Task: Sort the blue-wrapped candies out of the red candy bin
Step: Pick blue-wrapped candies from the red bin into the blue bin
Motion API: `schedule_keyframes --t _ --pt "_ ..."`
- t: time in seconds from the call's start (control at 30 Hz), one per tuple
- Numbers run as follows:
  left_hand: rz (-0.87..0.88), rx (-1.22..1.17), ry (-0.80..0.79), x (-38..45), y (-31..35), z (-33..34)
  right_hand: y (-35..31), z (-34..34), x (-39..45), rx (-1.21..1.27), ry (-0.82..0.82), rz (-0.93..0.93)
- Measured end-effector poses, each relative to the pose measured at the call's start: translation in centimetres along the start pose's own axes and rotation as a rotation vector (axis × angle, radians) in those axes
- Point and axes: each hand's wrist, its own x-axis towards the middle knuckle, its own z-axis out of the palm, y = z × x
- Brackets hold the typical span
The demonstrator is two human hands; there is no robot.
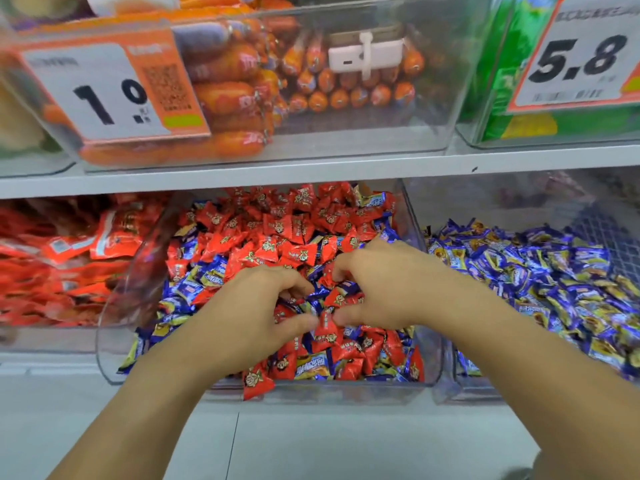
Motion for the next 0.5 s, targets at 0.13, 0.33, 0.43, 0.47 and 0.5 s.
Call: schedule_keyframes --t 0.13,0.33,0.43,0.47,0.5 --pt "0.031 0.023 0.012 0.3 0.2 0.5 0.0 0.2 0.1 0.039 0.087 -0.005" --pt "0.073 -0.034 0.232 -0.5 0.6 -1.0 0.5 -1.6 -2.0 0.31 0.326 -0.057" --pt "0.042 0.057 0.091 -2.3 0.4 -2.8 -0.1 -1.7 -3.3 0.489 0.323 -0.109" --pt "-0.009 0.115 -0.04 -2.9 0.4 -3.0 -0.6 -1.6 -3.6 0.51 0.267 -0.15" --pt "-0.057 0.167 -0.169 -3.3 0.3 -2.8 -1.0 -1.4 -3.7 0.497 0.196 -0.188"
